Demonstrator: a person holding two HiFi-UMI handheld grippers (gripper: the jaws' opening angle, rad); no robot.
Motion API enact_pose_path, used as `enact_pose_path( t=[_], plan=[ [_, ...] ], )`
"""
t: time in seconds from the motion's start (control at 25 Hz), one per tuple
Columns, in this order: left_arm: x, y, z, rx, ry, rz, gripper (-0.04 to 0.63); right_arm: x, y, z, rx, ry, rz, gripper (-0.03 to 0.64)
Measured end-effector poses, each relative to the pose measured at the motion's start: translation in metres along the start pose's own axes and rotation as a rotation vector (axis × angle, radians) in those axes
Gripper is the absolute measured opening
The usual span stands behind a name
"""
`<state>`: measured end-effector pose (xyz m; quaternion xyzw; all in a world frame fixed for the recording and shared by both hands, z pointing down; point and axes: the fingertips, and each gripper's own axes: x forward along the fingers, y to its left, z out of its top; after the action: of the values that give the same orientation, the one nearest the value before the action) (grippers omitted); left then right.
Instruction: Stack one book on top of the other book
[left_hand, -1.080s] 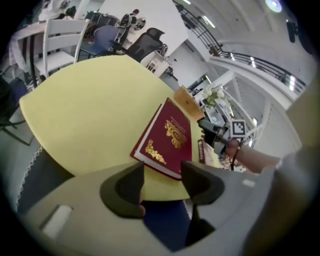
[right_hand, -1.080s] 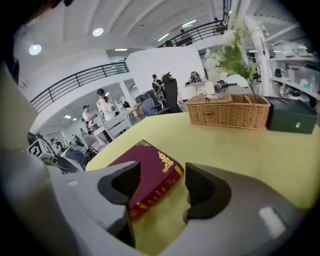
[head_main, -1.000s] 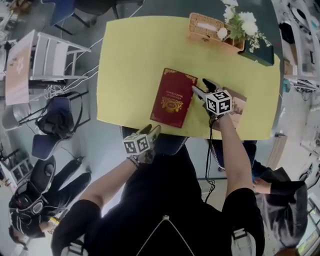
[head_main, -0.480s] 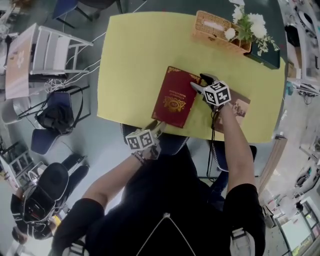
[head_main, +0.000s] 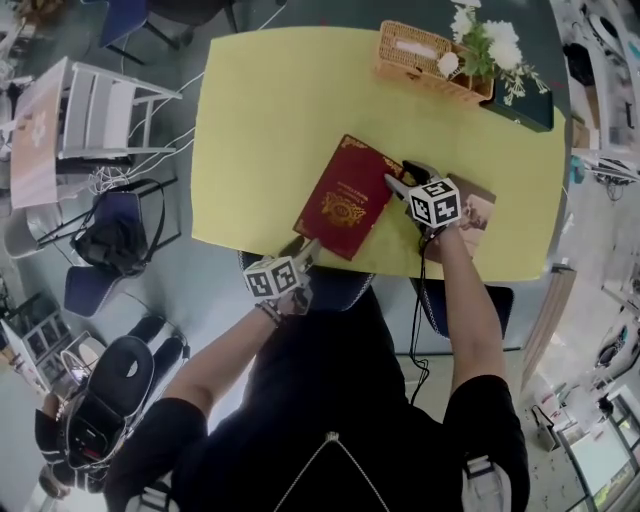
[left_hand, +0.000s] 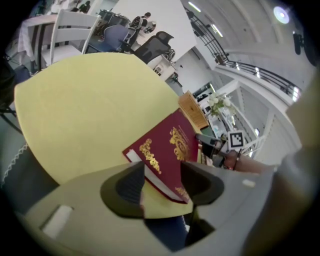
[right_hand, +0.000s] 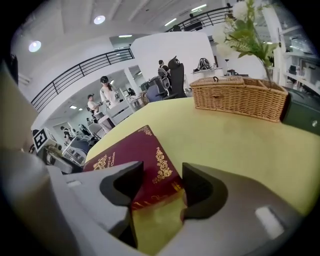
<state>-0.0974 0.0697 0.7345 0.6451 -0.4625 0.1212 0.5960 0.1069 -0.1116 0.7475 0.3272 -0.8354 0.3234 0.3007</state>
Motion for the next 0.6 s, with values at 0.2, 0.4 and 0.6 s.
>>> enact_pose_path(
  t=[0.2,0.4,0.6],
  plan=[
    [0.004,0.004,0.024,0.075,-0.029,0.01,0.241,-0.016,-0.001,-0.019,0.084,-0.035,-0.043,0.235],
    [0.013,0.008,0.053,0.148,-0.062,0.026,0.241,-0.029,0.004,-0.037,0.143,-0.066,-0.073,0.228],
    [0.024,0.009,0.082,0.217,-0.101,0.055,0.24,-0.038,0.014,-0.052,0.197,-0.093,-0.108,0.225]
  ],
)
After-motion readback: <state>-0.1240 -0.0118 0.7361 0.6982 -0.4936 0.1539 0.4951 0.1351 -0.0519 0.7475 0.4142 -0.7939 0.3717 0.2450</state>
